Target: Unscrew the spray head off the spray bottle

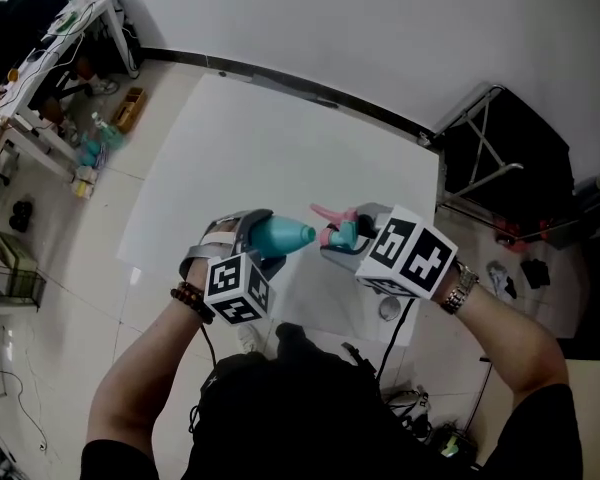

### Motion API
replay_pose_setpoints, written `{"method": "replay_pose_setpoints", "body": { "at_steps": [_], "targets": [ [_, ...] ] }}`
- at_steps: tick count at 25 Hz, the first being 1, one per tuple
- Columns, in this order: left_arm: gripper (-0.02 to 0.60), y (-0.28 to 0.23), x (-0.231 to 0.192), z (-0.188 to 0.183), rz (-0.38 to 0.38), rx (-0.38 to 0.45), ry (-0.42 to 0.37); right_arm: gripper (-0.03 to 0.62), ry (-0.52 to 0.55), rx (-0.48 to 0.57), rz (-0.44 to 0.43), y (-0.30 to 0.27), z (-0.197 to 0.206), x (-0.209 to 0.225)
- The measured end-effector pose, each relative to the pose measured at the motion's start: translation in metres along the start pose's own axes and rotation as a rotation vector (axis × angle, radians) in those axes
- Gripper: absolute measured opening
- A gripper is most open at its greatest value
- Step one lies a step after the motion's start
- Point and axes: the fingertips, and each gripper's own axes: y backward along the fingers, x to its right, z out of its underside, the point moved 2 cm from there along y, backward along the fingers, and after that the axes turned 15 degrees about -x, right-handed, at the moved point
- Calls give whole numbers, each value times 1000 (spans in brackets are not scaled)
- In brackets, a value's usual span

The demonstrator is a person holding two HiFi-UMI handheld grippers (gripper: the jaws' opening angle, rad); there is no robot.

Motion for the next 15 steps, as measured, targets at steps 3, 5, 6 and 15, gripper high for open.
{"method": "replay_pose_setpoints", "body": {
  "at_steps": [3,5,6,15],
  "targets": [
    [393,-8,-5,2,15,3,34,127,-18,24,-12,11,6,9],
    [393,-13,-9,5,20,10,65,127,-32,44,-18,20,11,14],
    [394,-16,-11,7,22,14,82,127,-41,56,-21,24,13,16],
    [396,-47,-35,11,74,73,320,127,-191,207,-33,55,42,52]
  ]
}}
